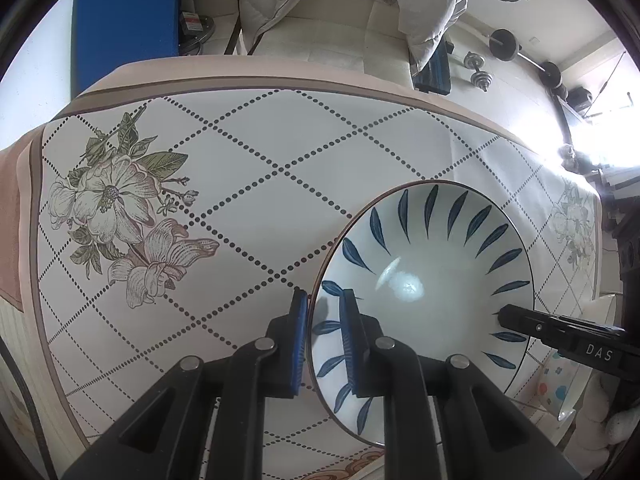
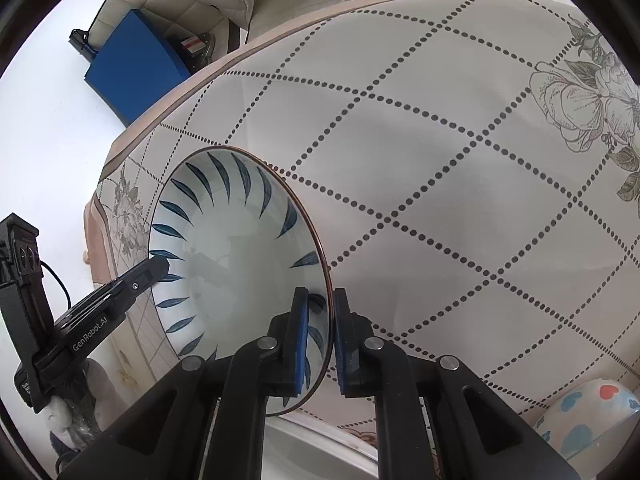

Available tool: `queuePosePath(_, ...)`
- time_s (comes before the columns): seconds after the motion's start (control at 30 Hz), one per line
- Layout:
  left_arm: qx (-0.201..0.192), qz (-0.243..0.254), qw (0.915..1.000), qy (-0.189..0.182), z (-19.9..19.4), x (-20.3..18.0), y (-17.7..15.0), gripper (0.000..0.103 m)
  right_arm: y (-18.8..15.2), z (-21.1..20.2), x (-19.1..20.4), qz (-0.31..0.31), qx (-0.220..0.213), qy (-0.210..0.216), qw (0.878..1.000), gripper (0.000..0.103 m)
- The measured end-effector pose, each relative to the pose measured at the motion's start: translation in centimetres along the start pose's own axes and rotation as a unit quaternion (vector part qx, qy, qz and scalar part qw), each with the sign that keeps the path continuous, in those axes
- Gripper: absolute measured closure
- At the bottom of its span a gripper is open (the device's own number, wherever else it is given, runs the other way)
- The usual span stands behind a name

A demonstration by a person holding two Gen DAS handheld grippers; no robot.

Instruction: Organize plates and bowls

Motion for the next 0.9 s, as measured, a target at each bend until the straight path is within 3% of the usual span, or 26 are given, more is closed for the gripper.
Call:
queuePosePath(0.47,-0.027,0.014,0.9995,-0.004,-3.5,-1.3,-1.2,0.089,-1.5,-4.0,-0.1,-0.015,-0.023,0.015,1.0,0.091)
queuePosePath(0.9,-0.045,0.033,0.9984,0.0,-7.4,-3.2,-4.7,0.089,-6.9,-7.7,-0.1,-0.033,-0.035,0.028,0.998,0.092)
Point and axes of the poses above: each gripper's, at about its wrist camera, not at the fingertips, and z roughly the way its jaws point, x to its left, y to its top, the point moved 10 cm from there along z, roughly the way its jaws point, and after that the axes turned 2 degrees about -x, right-handed, at the moved point
